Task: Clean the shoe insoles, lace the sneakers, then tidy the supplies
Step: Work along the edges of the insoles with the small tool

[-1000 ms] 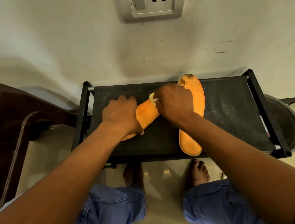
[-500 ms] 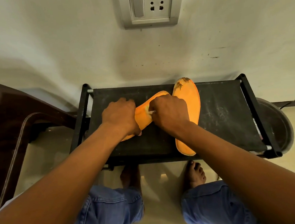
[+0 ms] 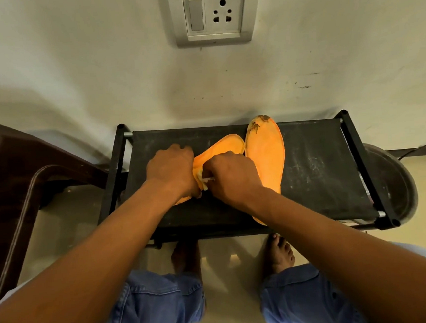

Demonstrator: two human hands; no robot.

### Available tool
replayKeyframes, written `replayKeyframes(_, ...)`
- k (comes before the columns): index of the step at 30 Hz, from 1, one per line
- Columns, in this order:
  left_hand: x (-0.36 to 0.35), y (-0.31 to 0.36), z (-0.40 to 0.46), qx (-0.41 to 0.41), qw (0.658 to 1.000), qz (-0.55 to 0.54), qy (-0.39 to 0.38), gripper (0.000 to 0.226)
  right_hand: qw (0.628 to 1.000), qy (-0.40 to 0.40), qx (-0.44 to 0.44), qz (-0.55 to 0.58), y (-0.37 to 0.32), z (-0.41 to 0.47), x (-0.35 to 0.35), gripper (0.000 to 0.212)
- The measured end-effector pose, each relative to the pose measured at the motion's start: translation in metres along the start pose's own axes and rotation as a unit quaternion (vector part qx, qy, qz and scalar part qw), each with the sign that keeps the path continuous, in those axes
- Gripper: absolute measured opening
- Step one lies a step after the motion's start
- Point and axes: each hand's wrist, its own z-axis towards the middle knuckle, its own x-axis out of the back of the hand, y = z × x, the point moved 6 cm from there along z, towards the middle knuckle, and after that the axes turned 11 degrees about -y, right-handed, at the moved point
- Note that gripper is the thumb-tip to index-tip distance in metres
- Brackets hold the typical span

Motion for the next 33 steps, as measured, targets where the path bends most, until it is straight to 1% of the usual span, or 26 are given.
replayKeyframes(2,0.000,0.000,0.001,-0.001,1.000,0.000,-0.001,0.088,1.000,0.013,-0.017,-0.013,0.006,0.001,0.005,0.018)
replayKeyframes(5,0.000,-0.001,0.001,-0.004,1.000,0.006,0.001,0.091,0.995,0.050,-0.082,-0.017,0.032,0.005,0.019,0.013)
replayKeyframes(8,-0.001,-0.001,0.000,-0.006,1.000,0.007,-0.001,0.090,0.986,0.079,-0.146,-0.002,0.064,0.007,0.031,0.016)
replayKeyframes(10,-0.001,-0.001,0.000,-0.007,1.000,0.008,-0.002,0.090,0.984,0.086,-0.158,0.008,0.072,0.008,0.030,0.018)
replayKeyframes(13,-0.001,-0.001,0.000,-0.006,1.000,0.011,-0.005,0.090,0.989,0.074,-0.125,0.018,0.060,0.011,0.022,0.018)
replayKeyframes(16,-0.001,0.001,0.000,-0.004,1.000,0.012,-0.007,0.091,0.996,0.051,-0.064,0.030,0.035,0.009,0.013,0.015)
replayKeyframes(18,0.000,0.002,-0.001,-0.004,1.000,0.012,-0.005,0.089,0.999,0.034,-0.019,0.023,0.015,0.007,0.008,0.015)
replayKeyframes(20,0.000,0.002,0.000,-0.006,1.000,0.006,-0.003,0.086,1.000,0.025,0.003,0.004,0.002,0.005,0.004,0.016)
replayKeyframes(22,0.000,0.002,0.000,-0.009,1.000,0.008,-0.001,0.085,0.999,0.036,-0.006,-0.014,0.005,0.006,0.007,0.017)
replayKeyframes(24,0.000,0.001,0.001,-0.011,1.000,0.013,0.000,0.087,0.997,0.062,-0.038,-0.014,0.021,0.009,0.014,0.019)
replayKeyframes(28,-0.002,-0.001,0.003,-0.012,1.000,0.014,-0.003,0.088,0.989,0.099,-0.108,0.025,0.057,0.016,0.025,0.023)
replayKeyframes(30,-0.002,-0.002,0.003,-0.012,1.000,0.013,-0.001,0.088,0.989,0.101,-0.102,0.042,0.055,0.017,0.023,0.024)
replayKeyframes(33,-0.001,-0.001,0.003,-0.013,1.000,0.012,0.006,0.085,0.995,0.082,-0.031,0.043,0.026,0.017,0.015,0.019)
